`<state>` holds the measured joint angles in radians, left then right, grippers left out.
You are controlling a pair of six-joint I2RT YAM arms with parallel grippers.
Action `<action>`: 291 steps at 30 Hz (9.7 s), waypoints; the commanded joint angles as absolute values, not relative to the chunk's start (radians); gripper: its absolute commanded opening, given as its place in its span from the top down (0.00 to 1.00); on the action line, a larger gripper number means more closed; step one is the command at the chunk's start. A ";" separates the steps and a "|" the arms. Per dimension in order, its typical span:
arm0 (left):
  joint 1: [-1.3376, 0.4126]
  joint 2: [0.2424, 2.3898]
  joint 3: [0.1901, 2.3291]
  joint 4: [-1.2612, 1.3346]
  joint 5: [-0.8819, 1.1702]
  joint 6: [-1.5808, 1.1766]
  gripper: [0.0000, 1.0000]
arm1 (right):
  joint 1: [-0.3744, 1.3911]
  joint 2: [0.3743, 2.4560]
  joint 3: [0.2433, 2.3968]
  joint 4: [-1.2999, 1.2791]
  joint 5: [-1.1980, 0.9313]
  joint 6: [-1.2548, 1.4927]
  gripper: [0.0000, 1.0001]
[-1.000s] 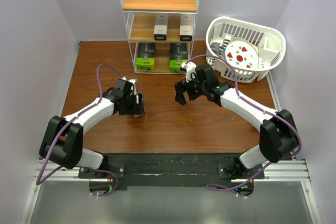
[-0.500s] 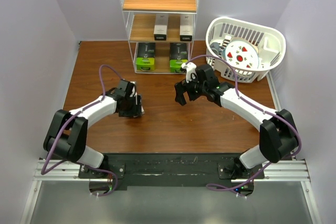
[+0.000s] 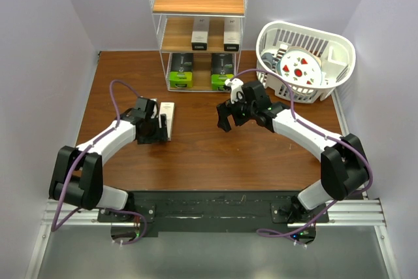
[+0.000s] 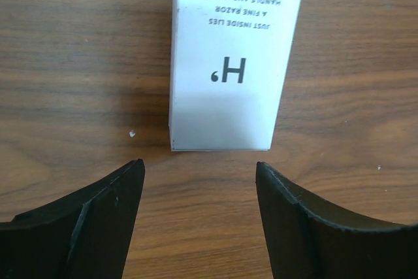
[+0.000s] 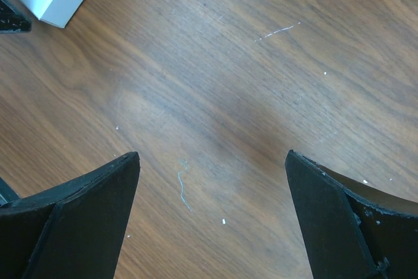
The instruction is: Place and organize the shaving razors onto the shelf
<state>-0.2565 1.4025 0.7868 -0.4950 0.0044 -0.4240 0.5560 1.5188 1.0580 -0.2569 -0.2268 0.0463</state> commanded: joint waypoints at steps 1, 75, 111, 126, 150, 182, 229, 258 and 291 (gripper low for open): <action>-0.267 1.381 0.784 -0.457 0.032 -0.370 0.25 | 0.554 1.516 1.085 -0.232 -0.230 0.064 0.02; -0.284 1.713 1.680 -0.295 -0.187 -0.310 0.46 | 0.491 1.502 1.014 -0.221 -0.202 0.032 0.01; -0.146 1.465 1.418 -0.200 0.170 -0.121 0.85 | 0.472 1.489 0.999 -0.221 -0.193 0.031 0.01; -0.149 1.486 1.272 0.213 0.259 -0.008 1.00 | 0.471 1.494 1.005 -0.232 -0.192 0.031 0.01; -0.264 1.670 1.384 0.281 0.155 0.048 1.00 | 0.440 1.496 0.982 -0.213 -0.198 0.040 0.01; -0.278 1.733 1.537 0.074 -0.077 -0.206 0.18 | 0.425 1.552 1.011 -0.199 -0.215 0.060 0.01; -0.094 1.576 1.029 -0.642 0.798 1.203 0.00 | 0.531 1.471 1.041 -0.471 -0.604 -0.529 0.03; -0.459 1.454 0.825 -0.602 0.635 0.896 1.00 | 0.563 1.856 1.174 -0.210 -0.542 -0.207 0.36; -0.308 1.526 1.107 -0.448 0.366 -0.210 0.00 | 0.508 1.605 0.982 -0.215 -0.390 -0.127 0.11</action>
